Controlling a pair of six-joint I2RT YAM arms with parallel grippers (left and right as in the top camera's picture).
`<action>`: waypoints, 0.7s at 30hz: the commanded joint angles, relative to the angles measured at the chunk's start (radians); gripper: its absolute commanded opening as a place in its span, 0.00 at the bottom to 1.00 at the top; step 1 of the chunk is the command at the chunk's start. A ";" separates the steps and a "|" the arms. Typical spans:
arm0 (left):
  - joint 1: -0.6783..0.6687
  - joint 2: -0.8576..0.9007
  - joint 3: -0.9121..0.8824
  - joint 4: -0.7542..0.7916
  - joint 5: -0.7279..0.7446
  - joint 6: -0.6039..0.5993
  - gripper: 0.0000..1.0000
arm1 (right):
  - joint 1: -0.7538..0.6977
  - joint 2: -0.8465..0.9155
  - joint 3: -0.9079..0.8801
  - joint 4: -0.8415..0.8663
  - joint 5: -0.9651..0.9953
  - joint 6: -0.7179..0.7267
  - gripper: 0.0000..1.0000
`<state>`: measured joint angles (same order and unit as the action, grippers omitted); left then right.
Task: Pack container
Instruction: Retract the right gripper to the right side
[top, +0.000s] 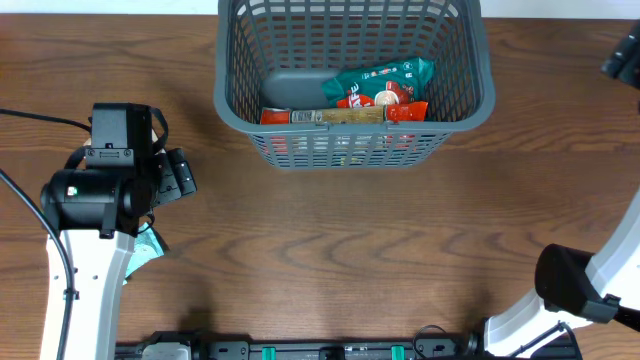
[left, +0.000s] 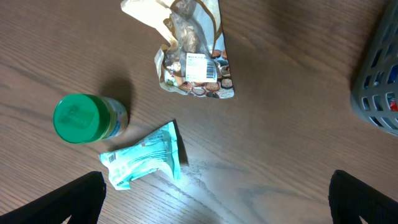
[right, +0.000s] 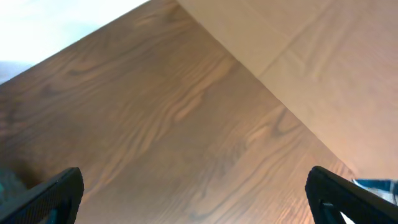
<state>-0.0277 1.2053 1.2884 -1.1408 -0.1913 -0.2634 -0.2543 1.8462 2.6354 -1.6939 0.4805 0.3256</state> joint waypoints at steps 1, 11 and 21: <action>0.005 -0.003 -0.006 0.000 -0.019 0.008 0.99 | -0.048 -0.008 -0.013 -0.003 -0.006 0.033 0.99; 0.005 -0.003 -0.006 0.000 -0.019 0.008 0.98 | -0.089 -0.007 -0.020 -0.002 -0.014 0.033 0.99; 0.005 -0.003 -0.006 0.044 -0.019 0.008 0.98 | -0.089 -0.007 -0.020 -0.002 -0.014 0.033 0.99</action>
<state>-0.0277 1.2053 1.2884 -1.1206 -0.1913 -0.2638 -0.3367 1.8462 2.6186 -1.6939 0.4637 0.3378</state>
